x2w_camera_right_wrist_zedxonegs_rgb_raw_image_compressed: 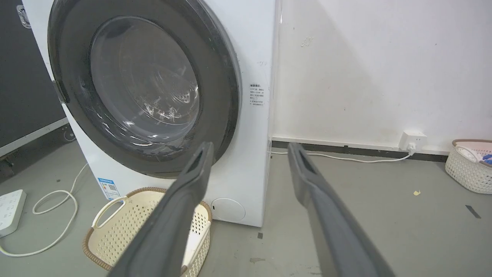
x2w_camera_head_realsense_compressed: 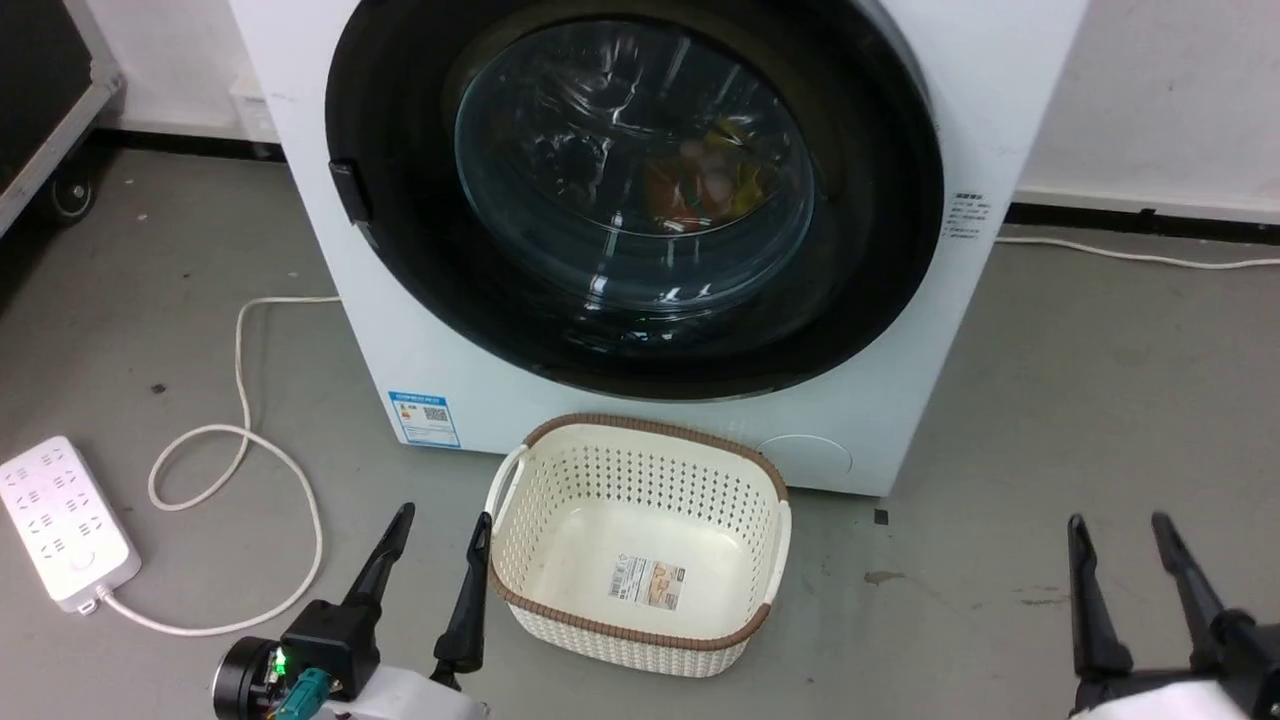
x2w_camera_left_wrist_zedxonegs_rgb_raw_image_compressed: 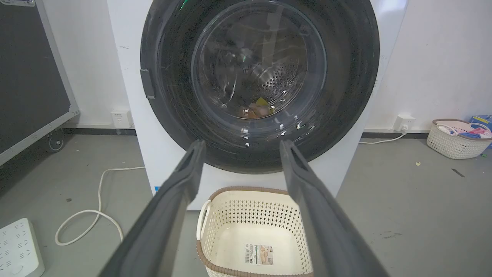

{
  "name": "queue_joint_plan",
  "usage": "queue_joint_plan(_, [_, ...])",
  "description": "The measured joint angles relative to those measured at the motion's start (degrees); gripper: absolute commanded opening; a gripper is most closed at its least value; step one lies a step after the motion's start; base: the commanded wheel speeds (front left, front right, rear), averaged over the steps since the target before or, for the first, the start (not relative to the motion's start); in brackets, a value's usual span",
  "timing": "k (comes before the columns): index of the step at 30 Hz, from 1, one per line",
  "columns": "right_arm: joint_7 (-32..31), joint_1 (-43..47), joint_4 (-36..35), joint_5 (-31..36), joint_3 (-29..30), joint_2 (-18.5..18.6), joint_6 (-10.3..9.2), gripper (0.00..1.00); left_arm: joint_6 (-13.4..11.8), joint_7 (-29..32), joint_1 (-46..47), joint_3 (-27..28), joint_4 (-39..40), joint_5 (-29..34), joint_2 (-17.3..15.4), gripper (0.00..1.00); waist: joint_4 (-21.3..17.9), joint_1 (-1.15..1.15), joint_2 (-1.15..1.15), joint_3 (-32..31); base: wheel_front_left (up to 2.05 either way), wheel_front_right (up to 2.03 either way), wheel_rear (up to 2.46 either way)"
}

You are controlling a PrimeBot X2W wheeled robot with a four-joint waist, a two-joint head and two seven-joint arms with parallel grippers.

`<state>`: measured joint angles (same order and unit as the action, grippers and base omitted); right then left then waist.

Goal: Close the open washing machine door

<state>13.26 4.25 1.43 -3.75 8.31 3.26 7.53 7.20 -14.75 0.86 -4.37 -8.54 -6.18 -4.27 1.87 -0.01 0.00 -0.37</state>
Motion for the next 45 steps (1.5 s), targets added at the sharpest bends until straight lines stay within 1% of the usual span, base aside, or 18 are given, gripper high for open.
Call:
queue_joint_plan(9, [0.04,1.13,1.33,0.11,-1.30,-0.15,0.00,1.00,-0.03,0.00,-0.70,-0.40,-0.01,0.13,0.04,1.00,-0.01,0.01,0.00,-0.39,0.00,0.00,0.00])
queue_joint_plan(10, [-0.01,1.12,1.35,0.11,-1.27,-0.14,0.00,0.00,-0.03,0.09,-0.73,-0.42,-0.04,0.11,0.04,0.00,0.01,0.01,0.00,-0.40,0.00,0.00,0.00])
queue_joint_plan(22, [-0.63,1.04,1.33,0.12,-1.60,-0.13,0.00,0.00,-0.22,1.07,-0.72,-0.22,0.22,0.13,0.03,0.00,-0.12,0.01,0.00,-0.35,0.00,0.00,0.00])
queue_joint_plan(45, [-3.18,0.48,0.99,0.69,-2.94,-0.13,0.00,0.00,-1.56,3.71,-0.72,0.65,1.89,1.14,0.20,0.00,-0.47,0.02,0.00,-0.20,0.00,0.00,0.00])
